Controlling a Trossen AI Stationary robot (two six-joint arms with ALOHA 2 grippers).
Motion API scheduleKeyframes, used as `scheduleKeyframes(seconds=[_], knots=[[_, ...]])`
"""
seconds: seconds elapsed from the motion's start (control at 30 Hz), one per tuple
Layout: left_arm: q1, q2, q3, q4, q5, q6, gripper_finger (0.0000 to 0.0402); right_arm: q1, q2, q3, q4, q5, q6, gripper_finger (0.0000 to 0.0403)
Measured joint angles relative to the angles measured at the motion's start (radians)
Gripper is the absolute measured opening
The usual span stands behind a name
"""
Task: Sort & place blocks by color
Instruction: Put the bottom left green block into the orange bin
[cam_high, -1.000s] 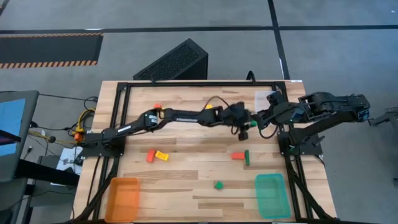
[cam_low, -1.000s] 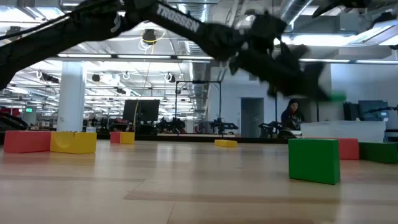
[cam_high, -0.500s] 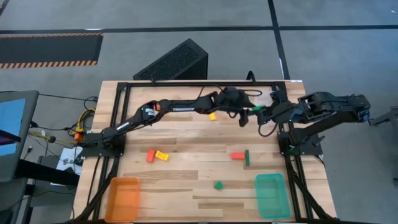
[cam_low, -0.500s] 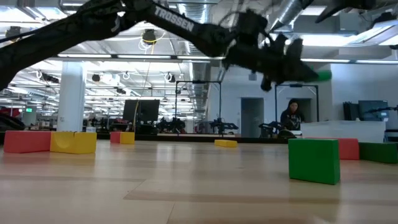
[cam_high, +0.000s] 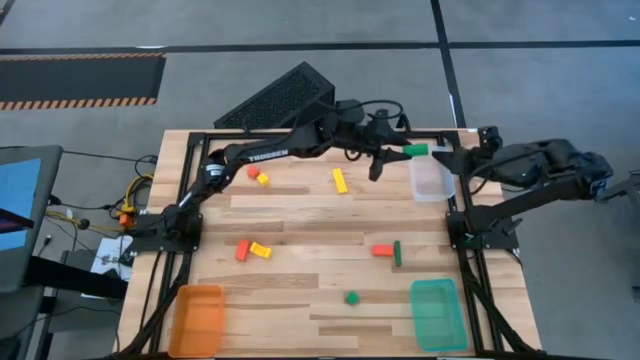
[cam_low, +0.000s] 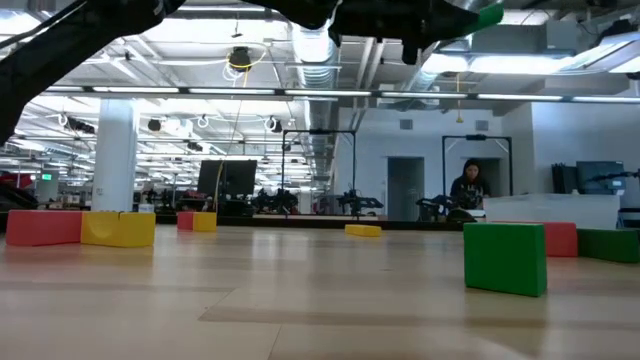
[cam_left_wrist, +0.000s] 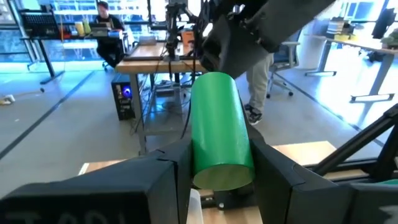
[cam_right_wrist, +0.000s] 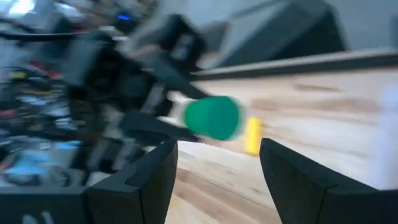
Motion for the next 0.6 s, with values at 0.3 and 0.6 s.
scheduleKeyframes(seconds=[0.3,0.6], knots=[[-0.012,-0.006,-0.001,0.042,0.057,-0.010,0.0103,-0.032,0.023,-0.014,0.074,0.003,-0.061,0.0254],[-0.029,-0.006,-0.001,0.090,0.059,-0.014,0.0103,-0.039,0.051,-0.013,0.090,-0.022,-0.073,0.0254]])
